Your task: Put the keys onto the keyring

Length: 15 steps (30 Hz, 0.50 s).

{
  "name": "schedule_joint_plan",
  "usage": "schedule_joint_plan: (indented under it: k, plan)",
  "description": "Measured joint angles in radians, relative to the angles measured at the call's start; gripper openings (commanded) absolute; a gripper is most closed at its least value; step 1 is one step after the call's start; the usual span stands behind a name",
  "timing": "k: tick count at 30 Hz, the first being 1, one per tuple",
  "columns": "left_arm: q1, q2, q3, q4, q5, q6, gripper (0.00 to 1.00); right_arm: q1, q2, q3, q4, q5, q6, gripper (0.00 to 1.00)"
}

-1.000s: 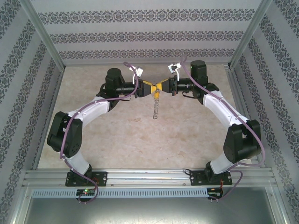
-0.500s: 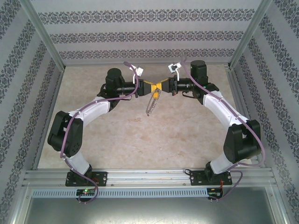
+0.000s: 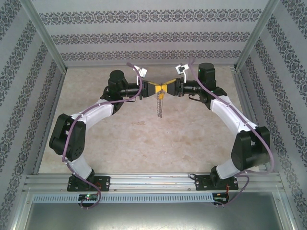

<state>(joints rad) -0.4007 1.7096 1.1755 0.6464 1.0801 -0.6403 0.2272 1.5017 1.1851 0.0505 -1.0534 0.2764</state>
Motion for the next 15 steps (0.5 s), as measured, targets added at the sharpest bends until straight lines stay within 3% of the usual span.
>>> schedule_joint_plan:
  k: [9, 15]
  plan:
    - [-0.005, 0.012, -0.001, 0.086, 0.0, -0.073, 0.0, -0.053, -0.21, -0.202, 0.128, 0.176, 0.066, 0.53]
    - [-0.005, 0.014, -0.001, 0.145, 0.003, -0.129, 0.0, -0.025, -0.241, -0.333, 0.175, 0.264, 0.061, 0.61]
